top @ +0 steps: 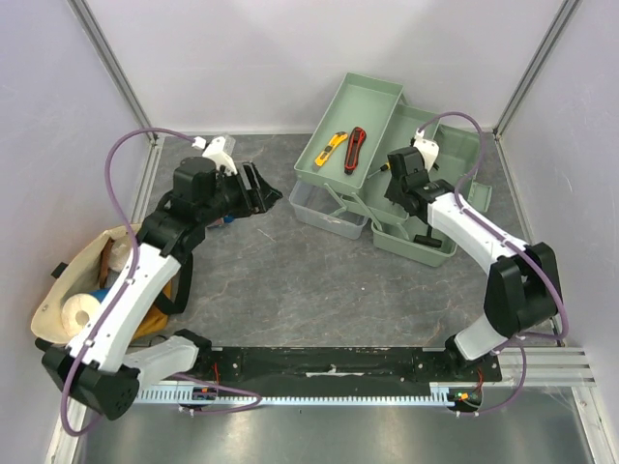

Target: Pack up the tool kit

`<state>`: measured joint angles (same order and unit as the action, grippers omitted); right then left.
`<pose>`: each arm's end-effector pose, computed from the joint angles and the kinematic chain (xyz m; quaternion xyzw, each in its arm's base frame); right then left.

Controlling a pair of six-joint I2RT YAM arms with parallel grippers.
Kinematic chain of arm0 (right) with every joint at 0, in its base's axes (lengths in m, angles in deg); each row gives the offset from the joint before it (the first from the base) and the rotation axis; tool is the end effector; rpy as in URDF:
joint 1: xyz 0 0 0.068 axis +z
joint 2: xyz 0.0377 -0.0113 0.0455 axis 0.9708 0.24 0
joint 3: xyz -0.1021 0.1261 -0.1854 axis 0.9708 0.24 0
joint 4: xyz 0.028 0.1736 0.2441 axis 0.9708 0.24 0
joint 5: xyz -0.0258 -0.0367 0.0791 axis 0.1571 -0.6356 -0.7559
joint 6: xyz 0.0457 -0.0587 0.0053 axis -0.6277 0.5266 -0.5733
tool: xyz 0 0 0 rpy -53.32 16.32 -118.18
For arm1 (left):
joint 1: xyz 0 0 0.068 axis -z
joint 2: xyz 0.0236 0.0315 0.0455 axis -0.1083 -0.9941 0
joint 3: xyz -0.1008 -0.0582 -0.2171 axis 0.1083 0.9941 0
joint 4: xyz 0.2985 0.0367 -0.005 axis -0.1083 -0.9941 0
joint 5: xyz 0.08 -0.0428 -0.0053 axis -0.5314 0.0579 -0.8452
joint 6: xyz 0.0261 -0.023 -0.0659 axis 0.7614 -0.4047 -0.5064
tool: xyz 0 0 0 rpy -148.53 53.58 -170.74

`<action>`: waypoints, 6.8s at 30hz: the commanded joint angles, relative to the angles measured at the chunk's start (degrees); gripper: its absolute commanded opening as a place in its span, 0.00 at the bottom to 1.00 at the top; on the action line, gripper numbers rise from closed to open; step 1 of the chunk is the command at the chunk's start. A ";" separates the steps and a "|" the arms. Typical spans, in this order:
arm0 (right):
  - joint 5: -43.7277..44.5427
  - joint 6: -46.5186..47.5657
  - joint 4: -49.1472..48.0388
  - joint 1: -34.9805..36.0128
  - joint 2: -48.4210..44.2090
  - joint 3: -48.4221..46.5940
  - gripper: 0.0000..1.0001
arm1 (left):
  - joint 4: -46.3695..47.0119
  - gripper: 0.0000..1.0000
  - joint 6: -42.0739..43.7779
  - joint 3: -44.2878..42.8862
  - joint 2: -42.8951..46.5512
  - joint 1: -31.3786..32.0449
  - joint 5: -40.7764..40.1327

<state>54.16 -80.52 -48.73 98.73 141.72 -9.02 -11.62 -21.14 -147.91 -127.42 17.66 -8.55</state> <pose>0.3842 0.1311 0.2142 0.1699 0.8831 0.0048 0.4373 0.2745 -0.1335 0.3639 -0.0018 0.8341 -0.3163 0.4518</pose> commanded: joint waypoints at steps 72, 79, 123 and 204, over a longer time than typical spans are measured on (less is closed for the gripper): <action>-38.79 -1.17 -12.84 -24.72 -27.29 33.19 0.42 | -1.99 0.02 18.80 -18.75 -33.84 -4.90 -21.80; -48.83 -5.57 -21.29 -24.55 -26.14 37.32 0.37 | -6.30 0.02 21.97 -28.16 -34.63 -4.37 -22.85; -36.18 -10.58 -23.05 -16.46 -21.48 39.35 0.29 | -2.98 0.02 44.11 -53.92 -54.23 35.00 -83.40; -33.63 -11.28 -22.18 -16.63 -18.76 39.53 0.35 | 109.18 0.65 146.60 -64.73 -66.72 51.97 -100.55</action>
<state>19.16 -92.15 -75.97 81.50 121.07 29.88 92.88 123.14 -210.47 -200.58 69.09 -106.58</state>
